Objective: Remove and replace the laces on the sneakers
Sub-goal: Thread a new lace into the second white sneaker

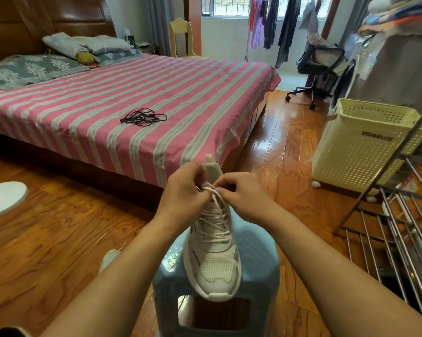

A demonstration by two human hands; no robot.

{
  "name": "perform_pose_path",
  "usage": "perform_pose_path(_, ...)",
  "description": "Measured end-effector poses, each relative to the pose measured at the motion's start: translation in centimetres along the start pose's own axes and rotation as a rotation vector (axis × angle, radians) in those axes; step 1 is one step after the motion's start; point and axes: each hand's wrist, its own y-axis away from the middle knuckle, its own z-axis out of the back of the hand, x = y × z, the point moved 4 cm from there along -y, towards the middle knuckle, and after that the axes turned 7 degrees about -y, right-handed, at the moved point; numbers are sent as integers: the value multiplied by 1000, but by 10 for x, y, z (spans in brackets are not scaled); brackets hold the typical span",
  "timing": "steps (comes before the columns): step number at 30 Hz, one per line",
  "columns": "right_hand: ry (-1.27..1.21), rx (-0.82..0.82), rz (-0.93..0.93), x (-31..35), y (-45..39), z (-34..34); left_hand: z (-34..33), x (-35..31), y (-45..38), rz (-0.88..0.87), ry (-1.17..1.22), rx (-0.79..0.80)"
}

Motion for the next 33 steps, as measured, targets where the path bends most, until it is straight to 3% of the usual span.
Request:
perform_pose_path(3, -90, 32, -78, -1, -1, 6, -3, -5, 3, -61, -75, -171)
perform_pose_path(5, -279, 52, -104, 0, -1, 9, -2, -5, 3, -101, -122, -166)
perform_pose_path(7, -303, 48, -66, 3, -3, 9, 3, -1, 0, -92, -124, -116)
perform_pose_path(11, 293, -68, 214, -2, -6, 19, 15, 16, 3, 118, -96, 136)
perform_pose_path(13, 413, -8, 206, -11, -4, 24, 21, 33, 14, 353, 77, 289)
perform_pose_path(15, 380, 10, 201, -11, 0, 24, 22, 39, 20, 514, 332, 351)
perform_pose_path(19, 240, -46, 208, 0, 4, 21, 6, 32, 12, 704, 730, 171)
perform_pose_path(22, 165, -89, 218, 3, 5, 18, -10, 24, 6, 812, 812, 147)
perform_pose_path(25, 115, -115, 247, 12, 8, 14, -13, 22, -3, 703, 660, 141)
perform_pose_path(29, 58, -146, 294, 17, 10, 10, -8, 16, -15, 523, 204, 136)
perform_pose_path(31, 27, -171, 324, 18, 11, 9, -12, 10, -17, 435, 66, 245)
perform_pose_path(33, -7, -197, 340, 18, 10, 8, -17, 2, -12, 334, 73, 431)
